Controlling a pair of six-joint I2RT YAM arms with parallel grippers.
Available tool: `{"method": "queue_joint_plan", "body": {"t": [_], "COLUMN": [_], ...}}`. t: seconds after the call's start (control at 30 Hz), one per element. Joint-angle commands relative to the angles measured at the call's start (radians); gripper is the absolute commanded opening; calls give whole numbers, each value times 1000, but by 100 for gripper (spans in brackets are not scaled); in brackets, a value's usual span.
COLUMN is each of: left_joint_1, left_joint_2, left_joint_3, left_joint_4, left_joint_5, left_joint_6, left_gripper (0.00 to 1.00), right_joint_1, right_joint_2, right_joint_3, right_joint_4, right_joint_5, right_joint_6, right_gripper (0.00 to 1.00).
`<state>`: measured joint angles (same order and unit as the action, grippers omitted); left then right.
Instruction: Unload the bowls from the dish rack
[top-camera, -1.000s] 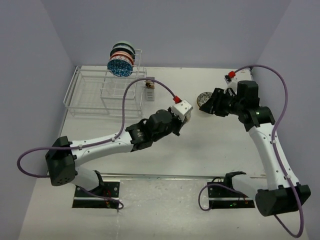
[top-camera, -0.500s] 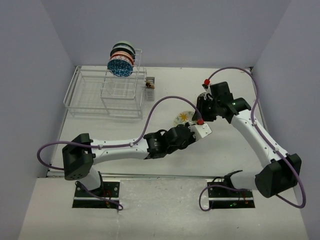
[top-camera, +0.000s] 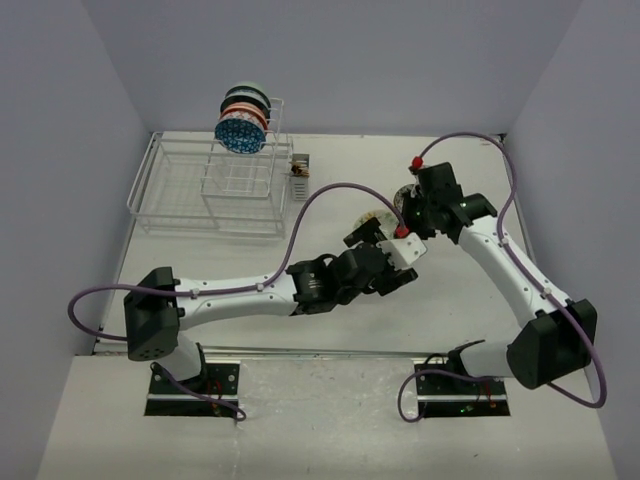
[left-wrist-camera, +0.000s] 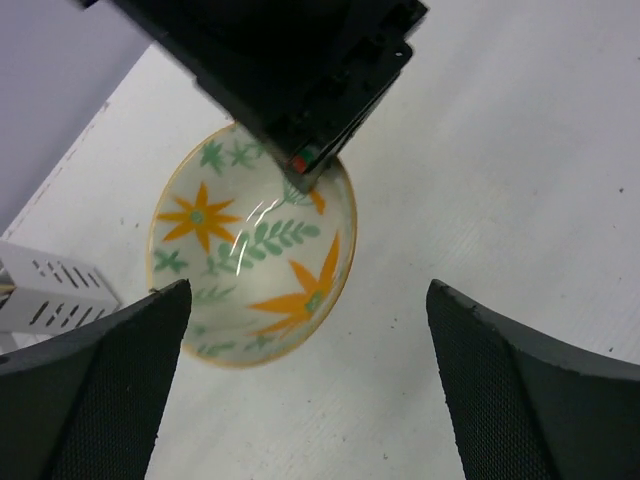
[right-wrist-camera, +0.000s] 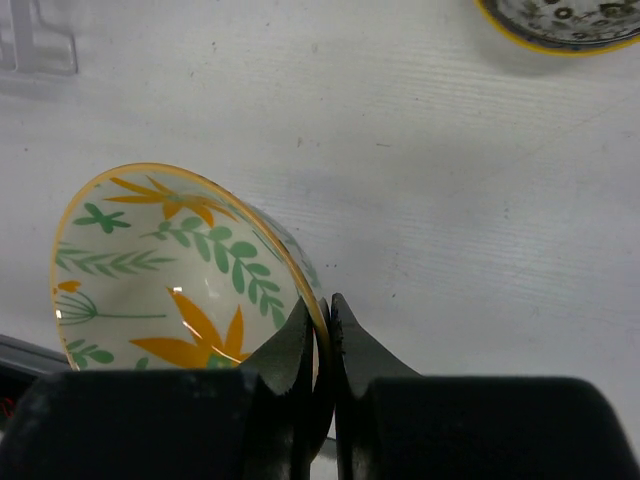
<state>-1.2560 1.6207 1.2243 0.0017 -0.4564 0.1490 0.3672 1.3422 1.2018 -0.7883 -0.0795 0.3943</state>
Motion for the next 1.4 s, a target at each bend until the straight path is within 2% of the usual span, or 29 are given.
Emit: {"method": "queue_joint_plan", "body": {"t": [0.0, 0.1, 0.2, 0.4, 0.53, 0.83, 1.37], "left_joint_1": [4, 6, 12, 23, 35, 95, 113], "left_joint_2": [-80, -152, -238, -381, -450, -533, -555], "left_joint_3": [86, 122, 118, 38, -15, -60, -91], "left_joint_4": [-61, -182, -284, -381, -448, -519, -514], "left_joint_5": [-155, -356, -419, -427, -433, -372, -341], "left_joint_6": [-103, -247, -365, -453, -511, -586, -600], "left_gripper": [100, 100, 100, 100, 100, 100, 100], "right_joint_1": [-97, -196, -276, -356, -402, -416, -416], "right_joint_2": [24, 67, 106, 239, 363, 456, 425], "right_joint_3": [38, 38, 15, 64, 136, 165, 147], "right_joint_4": [119, 219, 342, 434, 420, 422, 408], "right_joint_5": [44, 69, 95, 130, 67, 35, -9], "right_joint_6": [52, 110, 188, 262, 259, 224, 229], "right_gripper": [0, 0, 0, 0, 0, 0, 32]}}
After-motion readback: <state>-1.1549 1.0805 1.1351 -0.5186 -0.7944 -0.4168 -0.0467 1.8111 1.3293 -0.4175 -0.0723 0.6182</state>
